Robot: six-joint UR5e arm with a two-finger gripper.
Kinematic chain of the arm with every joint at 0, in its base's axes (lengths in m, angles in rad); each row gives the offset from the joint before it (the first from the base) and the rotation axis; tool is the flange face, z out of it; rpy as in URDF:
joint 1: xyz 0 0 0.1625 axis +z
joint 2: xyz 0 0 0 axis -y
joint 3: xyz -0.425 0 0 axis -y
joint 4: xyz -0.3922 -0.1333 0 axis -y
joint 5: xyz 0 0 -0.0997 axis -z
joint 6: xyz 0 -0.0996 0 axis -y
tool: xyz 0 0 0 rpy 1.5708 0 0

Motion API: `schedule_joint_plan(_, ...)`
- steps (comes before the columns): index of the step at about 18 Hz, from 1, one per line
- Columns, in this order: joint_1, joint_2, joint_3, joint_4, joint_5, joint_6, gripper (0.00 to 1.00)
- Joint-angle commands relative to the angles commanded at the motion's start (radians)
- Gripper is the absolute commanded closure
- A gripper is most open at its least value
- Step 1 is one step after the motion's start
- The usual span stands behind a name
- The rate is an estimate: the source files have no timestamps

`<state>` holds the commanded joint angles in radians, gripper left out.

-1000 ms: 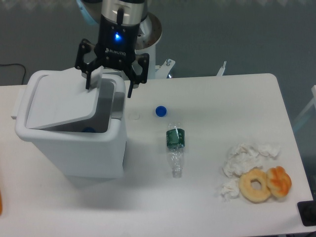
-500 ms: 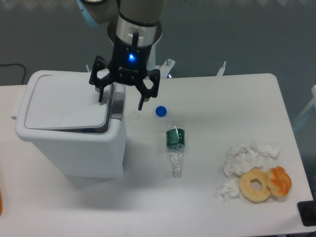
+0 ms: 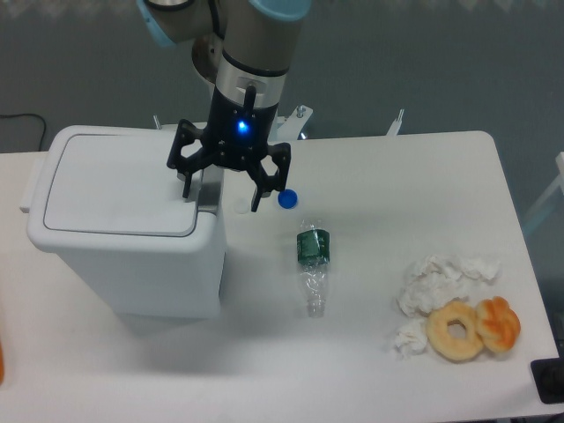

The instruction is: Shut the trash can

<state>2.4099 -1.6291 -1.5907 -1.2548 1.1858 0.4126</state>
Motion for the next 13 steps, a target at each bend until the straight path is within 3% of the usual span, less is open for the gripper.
schedule_joint_plan(13,0.0,-0.011,-0.003,-0.003,0.003,0.0,0.0)
